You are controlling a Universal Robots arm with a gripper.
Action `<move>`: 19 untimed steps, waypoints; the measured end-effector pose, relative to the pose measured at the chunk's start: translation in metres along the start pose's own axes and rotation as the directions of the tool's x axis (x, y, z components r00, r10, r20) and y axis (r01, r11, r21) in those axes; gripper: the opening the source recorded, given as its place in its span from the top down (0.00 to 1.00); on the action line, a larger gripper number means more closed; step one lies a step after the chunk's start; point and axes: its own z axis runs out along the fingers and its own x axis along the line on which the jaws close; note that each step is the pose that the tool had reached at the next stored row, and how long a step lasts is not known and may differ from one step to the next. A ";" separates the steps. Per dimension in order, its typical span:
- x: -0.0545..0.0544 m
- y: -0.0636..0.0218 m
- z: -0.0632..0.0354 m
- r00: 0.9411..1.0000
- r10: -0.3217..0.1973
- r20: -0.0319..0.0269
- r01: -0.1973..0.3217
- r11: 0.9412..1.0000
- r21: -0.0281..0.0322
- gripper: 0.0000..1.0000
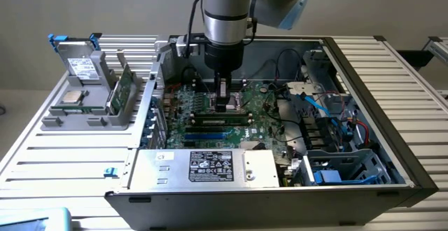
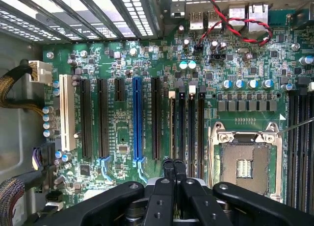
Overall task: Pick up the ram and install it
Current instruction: 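Press down the ram until it locks into place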
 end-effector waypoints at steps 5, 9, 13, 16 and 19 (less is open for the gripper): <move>0.000 0.0000 0.0000 0.999 0.043 0.001 -0.043 0.999 -0.004 0.89; 0.000 0.0000 0.0001 0.994 0.106 0.002 -0.106 0.994 -0.011 0.89; 0.000 0.0000 0.0001 0.987 0.161 0.002 -0.161 0.987 -0.016 0.89; 0.000 0.0000 0.0001 0.980 0.200 0.003 -0.200 0.980 -0.020 0.89; 0.000 0.0000 0.0001 0.972 0.233 0.003 -0.233 0.972 -0.024 0.89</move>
